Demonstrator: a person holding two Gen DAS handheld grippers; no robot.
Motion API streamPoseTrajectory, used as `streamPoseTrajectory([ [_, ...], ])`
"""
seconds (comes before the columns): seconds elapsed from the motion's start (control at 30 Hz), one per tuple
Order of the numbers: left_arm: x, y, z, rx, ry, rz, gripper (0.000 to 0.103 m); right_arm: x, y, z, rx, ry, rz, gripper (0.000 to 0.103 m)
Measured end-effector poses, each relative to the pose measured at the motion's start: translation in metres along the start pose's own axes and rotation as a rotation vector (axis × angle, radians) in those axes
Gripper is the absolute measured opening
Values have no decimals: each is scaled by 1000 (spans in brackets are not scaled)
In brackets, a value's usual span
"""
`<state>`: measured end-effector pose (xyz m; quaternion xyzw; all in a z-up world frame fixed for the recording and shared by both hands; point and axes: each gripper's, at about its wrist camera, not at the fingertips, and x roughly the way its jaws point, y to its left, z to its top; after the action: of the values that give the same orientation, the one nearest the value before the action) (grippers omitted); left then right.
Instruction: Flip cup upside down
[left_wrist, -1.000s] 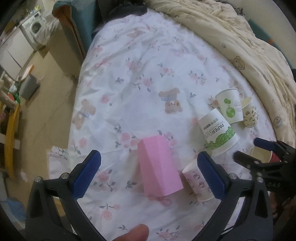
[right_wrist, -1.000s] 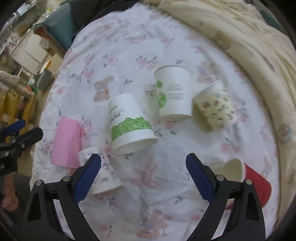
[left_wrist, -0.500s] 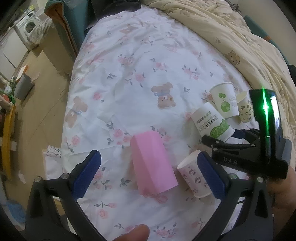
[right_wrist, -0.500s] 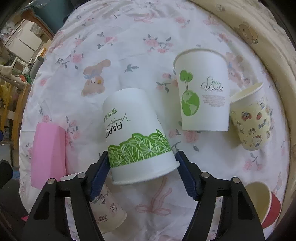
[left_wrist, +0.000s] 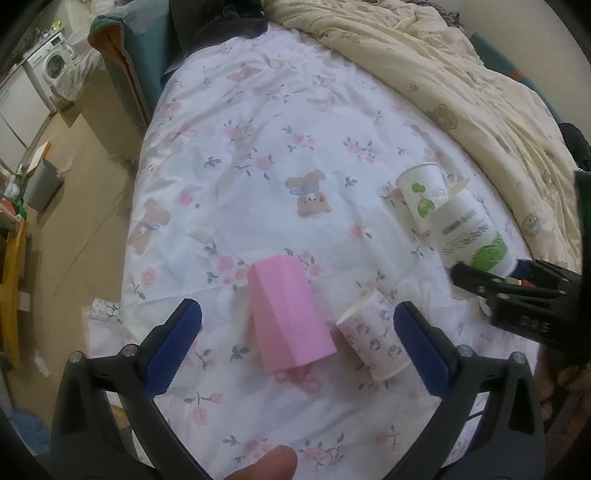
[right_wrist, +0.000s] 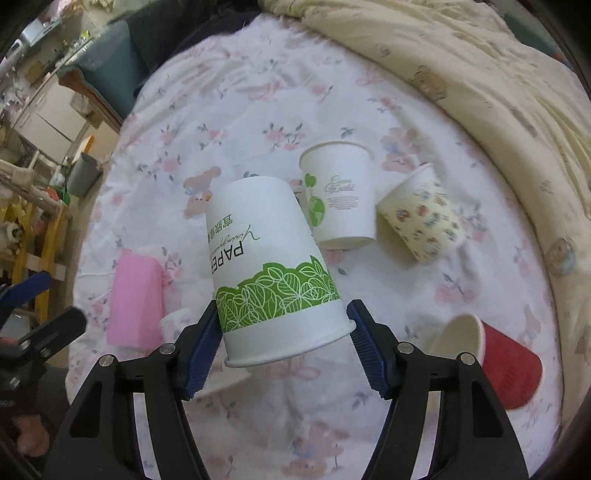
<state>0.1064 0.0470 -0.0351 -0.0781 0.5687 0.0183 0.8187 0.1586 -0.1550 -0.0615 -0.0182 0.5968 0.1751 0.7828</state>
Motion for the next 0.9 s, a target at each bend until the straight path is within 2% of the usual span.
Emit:
streamPoseTrajectory([
  [0.2, -21, 3, -19, 0, -24, -19, 103, -34, 3, -37, 34, -19, 22, 70],
  [0.4, -41, 19, -45, -28, -51, -28, 103, -47, 21, -87, 37, -4, 57, 70],
  [0.63, -52, 39, -89, -57, -36, -35, 103, -32, 39, -144, 114, 34, 124, 70],
  [0.9, -51, 38, -120, -48, -18, -22, 103, 0, 51, -185, 226, 52, 115, 70],
])
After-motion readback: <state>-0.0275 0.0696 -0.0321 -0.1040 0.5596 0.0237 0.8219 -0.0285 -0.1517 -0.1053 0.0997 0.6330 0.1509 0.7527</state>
